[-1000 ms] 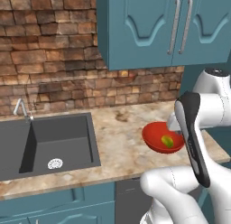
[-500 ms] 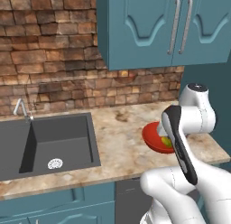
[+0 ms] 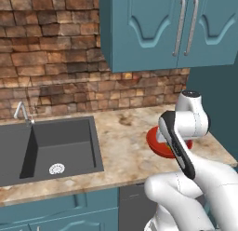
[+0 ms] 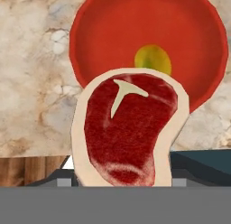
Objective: Take the steak, mango, and lime from the freezer and place them in the bowl on the counter.
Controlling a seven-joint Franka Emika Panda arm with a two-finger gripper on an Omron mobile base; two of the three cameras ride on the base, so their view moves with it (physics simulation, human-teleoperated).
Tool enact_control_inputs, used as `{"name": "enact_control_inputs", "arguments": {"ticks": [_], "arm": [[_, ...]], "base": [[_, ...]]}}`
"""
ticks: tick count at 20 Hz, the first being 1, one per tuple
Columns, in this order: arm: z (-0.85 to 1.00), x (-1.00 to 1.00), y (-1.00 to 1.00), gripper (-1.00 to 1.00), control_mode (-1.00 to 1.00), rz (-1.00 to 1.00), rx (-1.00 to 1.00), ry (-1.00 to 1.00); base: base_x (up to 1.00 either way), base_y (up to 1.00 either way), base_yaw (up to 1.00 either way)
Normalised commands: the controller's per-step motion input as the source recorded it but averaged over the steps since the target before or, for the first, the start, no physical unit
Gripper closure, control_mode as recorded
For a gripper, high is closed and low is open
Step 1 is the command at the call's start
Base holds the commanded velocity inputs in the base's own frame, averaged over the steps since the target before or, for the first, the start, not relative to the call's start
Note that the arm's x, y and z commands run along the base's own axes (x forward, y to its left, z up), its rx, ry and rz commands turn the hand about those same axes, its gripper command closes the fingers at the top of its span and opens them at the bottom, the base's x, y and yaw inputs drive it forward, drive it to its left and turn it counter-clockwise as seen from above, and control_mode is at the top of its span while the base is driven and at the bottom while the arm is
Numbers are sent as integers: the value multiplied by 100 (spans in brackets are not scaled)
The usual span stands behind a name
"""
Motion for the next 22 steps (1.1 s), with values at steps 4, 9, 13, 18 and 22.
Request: {"name": "enact_control_inputs", "arguments": {"ticks": [4, 9, 13, 18, 22], "arm": [[-36, 31, 0, 100, -100, 0, 0, 3], [-29, 25, 0, 100, -100, 0, 0, 0], [-20, 26, 0, 100, -100, 0, 0, 3], [-25, 44, -6, 100, -100, 0, 0, 0], [-34, 59, -9, 100, -100, 0, 0, 0]], "base": [[0, 0, 0], [0, 0, 0], [0, 0, 0], [0, 0, 0], [0, 0, 0]]}}
